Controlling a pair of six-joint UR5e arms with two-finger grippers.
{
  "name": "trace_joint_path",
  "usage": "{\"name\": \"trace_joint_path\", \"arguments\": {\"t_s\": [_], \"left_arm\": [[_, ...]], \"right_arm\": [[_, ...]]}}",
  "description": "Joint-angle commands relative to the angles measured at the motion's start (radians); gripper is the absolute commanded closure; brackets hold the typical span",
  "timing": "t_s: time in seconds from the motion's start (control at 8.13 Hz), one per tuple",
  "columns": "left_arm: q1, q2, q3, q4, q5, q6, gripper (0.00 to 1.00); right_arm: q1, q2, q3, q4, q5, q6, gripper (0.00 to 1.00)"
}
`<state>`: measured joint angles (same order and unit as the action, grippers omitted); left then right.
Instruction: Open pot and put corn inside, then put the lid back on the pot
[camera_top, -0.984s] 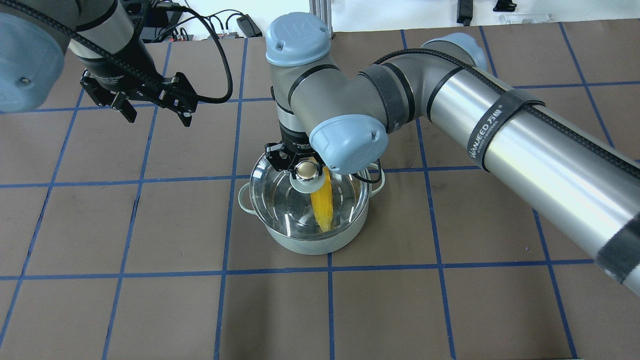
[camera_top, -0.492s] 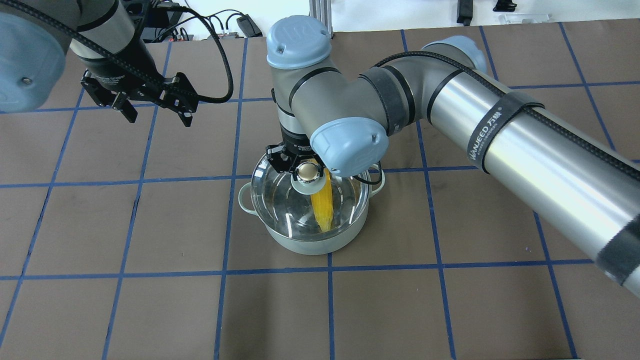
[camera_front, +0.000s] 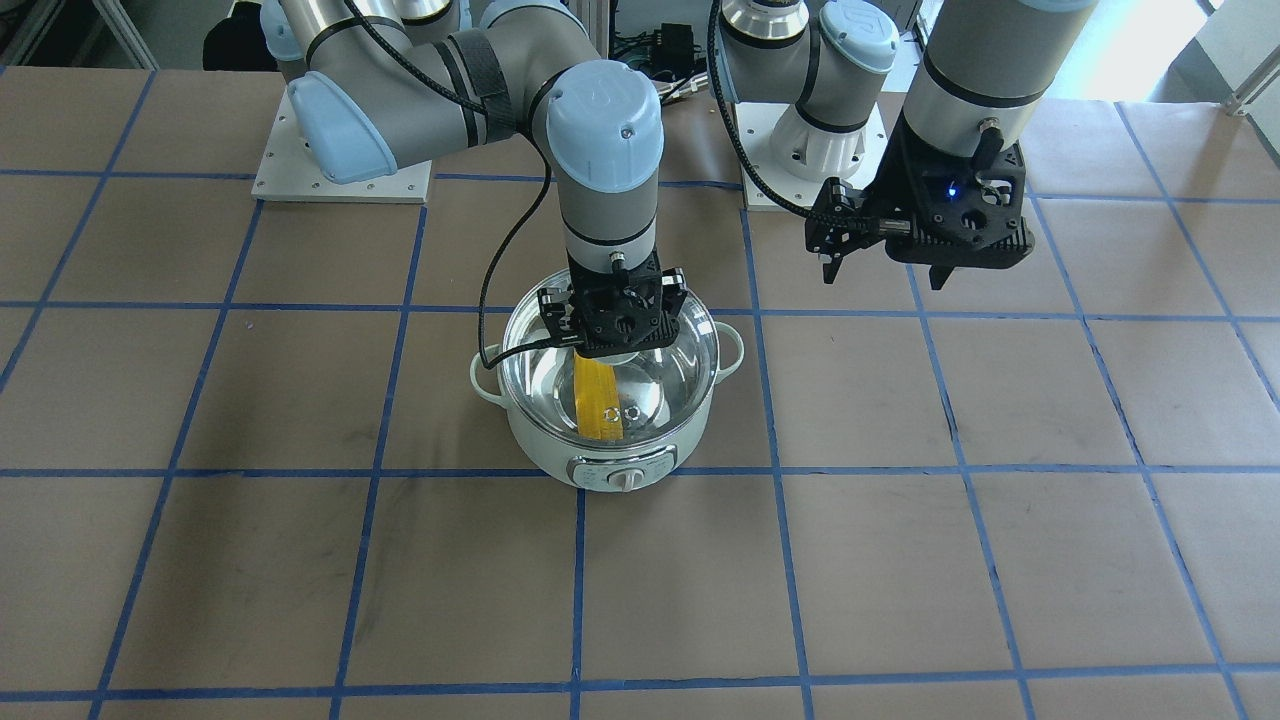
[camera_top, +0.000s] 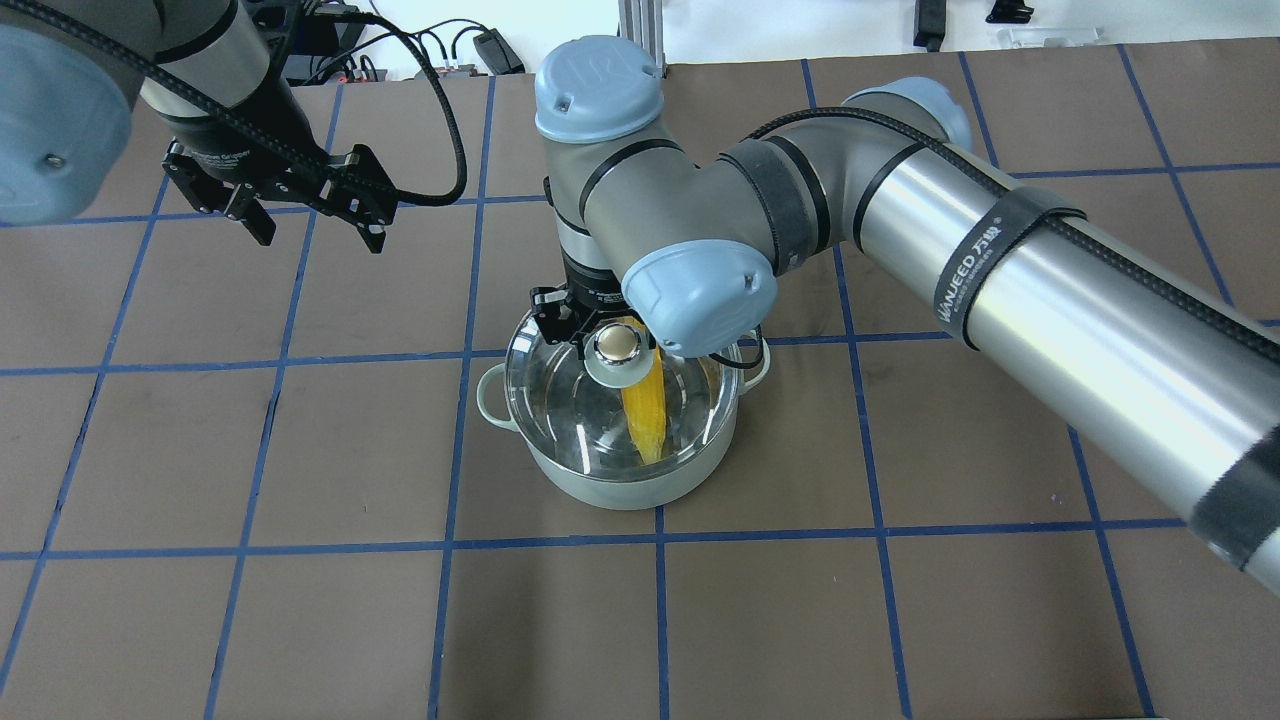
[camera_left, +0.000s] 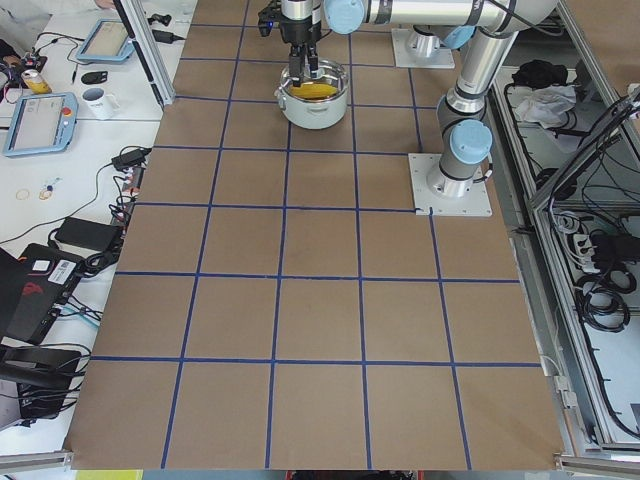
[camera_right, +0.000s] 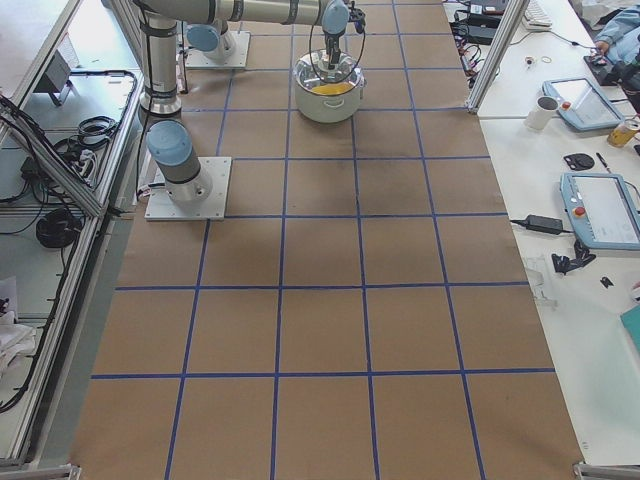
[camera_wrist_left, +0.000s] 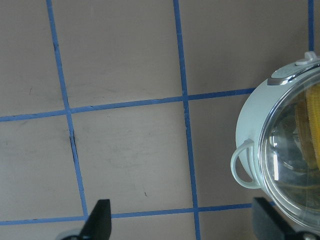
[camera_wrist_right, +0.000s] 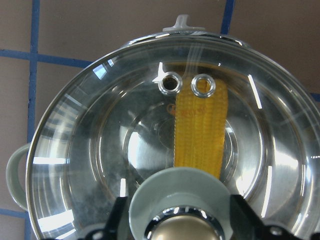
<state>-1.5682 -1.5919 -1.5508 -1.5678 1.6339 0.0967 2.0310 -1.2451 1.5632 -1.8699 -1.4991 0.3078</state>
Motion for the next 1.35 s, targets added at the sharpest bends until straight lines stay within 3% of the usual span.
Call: {"name": "trace_joint_path", "arguments": {"t_s": [0.0,0.25,0.61,0.74,0.98,1.23], "left_arm": [[-0.001,0.000,0.000,0.002,0.000,0.000,0.00],[0.000,-0.002,0.000,0.002,0.000,0.000,0.00],[-0.001,-0.002,0.000,0.002,0.000,0.000,0.00],[0.000,-0.005,0.000,0.002,0.000,0.003,0.00],[-0.001,-0.007,0.000,0.003,-0.002,-0.002,0.00],[0.000,-0.007,0.000,0.003,-0.002,0.000,0.00]], "right_arm": [[-0.008,-0.011,-0.009,-0.031,-0.009,-0.016,0.00],[-0.061,-0.083,-0.023,-0.014,-0.024,-0.070,0.00],[-0.266,-0.252,-0.029,0.177,-0.033,-0.344,0.00],[-0.302,-0.313,-0.028,0.239,-0.097,-0.411,0.00],[-0.307,-0.413,-0.028,0.314,-0.113,-0.429,0.00],[-0.313,-0.407,-0.026,0.301,-0.066,-0.430,0.00]]}}
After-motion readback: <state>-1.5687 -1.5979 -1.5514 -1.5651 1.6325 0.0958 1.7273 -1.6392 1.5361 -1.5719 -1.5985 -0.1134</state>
